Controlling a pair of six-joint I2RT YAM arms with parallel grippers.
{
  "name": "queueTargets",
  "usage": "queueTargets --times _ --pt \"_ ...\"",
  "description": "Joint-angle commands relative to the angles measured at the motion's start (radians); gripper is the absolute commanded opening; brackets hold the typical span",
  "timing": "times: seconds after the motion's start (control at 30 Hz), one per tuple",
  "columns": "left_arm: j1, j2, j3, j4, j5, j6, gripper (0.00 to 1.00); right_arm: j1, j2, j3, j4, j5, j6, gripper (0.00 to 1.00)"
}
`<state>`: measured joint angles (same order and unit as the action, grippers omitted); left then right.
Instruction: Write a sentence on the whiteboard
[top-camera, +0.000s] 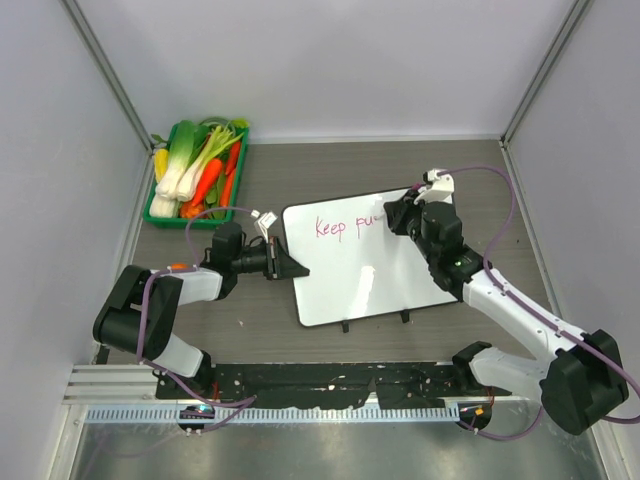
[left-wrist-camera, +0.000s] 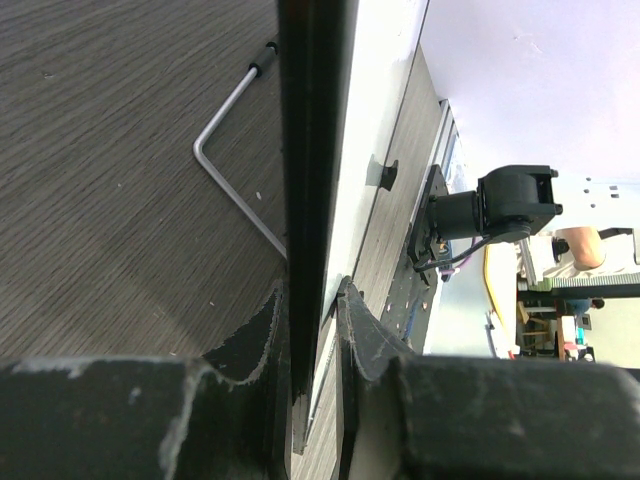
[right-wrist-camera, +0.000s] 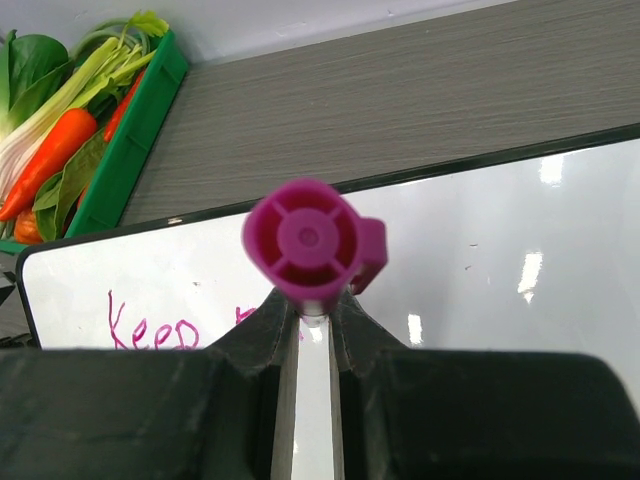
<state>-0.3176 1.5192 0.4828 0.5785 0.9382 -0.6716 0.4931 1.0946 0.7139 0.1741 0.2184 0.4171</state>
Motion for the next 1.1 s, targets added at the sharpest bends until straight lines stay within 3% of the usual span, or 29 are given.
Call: queueTargets --times 0.0,0.83,1.07 --pt "-0.018 0.035 -0.016 -0.126 -0.174 0.106 0.00 -0.005 -0.028 -0.016 -0.036 0.033 -0.027 0.01" --pt "-0.018 0.035 -0.015 -0.126 -0.173 0.106 0.00 -0.007 0.013 0.010 0.019 -0.045 0.017 0.01" --pt "-0.018 0.033 -0.016 -0.126 -0.173 0.104 0.00 -0.034 -0.110 -0.036 0.097 -0.056 0.065 0.01"
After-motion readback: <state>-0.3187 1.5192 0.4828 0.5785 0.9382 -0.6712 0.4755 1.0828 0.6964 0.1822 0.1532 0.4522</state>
